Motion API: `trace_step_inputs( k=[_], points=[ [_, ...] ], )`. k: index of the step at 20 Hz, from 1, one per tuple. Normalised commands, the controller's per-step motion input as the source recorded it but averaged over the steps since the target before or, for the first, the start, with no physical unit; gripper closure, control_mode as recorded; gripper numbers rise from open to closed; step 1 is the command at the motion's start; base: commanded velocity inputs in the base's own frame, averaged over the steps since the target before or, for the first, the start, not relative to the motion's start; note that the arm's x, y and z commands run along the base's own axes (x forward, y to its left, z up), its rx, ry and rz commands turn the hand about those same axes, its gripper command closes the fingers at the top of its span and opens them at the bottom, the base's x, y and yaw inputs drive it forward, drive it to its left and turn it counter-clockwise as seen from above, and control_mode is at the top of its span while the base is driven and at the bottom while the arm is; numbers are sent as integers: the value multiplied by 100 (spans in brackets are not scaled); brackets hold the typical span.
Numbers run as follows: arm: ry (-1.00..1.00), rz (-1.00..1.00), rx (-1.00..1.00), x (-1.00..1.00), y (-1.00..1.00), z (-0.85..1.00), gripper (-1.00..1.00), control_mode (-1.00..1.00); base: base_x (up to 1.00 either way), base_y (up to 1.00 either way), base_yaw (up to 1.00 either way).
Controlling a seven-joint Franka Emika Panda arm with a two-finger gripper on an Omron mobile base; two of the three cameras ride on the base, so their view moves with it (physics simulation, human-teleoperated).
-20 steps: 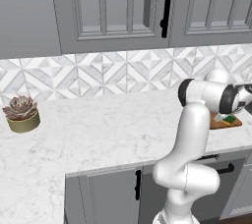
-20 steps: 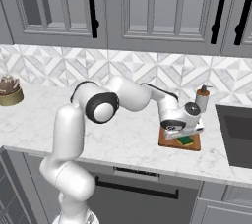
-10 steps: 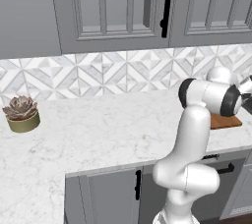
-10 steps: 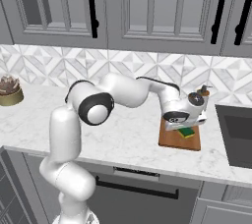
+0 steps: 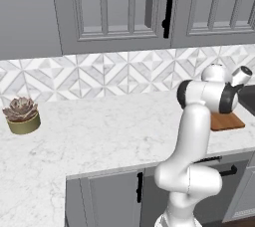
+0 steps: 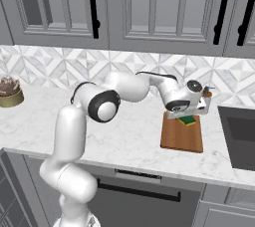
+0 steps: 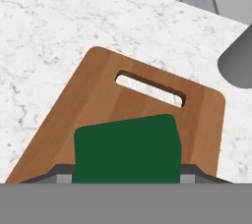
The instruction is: Pick up the sponge from the counter and clean the cutting board by briefly scrubbing or pressing down on the cutting board. Once finished, release the sponge.
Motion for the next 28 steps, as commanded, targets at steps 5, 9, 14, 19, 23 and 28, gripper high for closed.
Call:
trace_step_inputs(
  k=[5,9,14,19,23,28],
  points=[
    [-1,0,-2,68,0,-1,100,-100,0,0,0],
    [0,0,-1,46,-5,-12,100,-100,0,0,0],
    [0,0,-5,38,-15,-47,100,-100,0,0,0],
    [0,0,-1,27,-34,-22,100,-100,0,0,0],
    [0,0,0,6,-32,-41,100,-100,0,0,0],
    [0,0,-2,-13,-20,-77,100,-100,0,0,0]
  ],
)
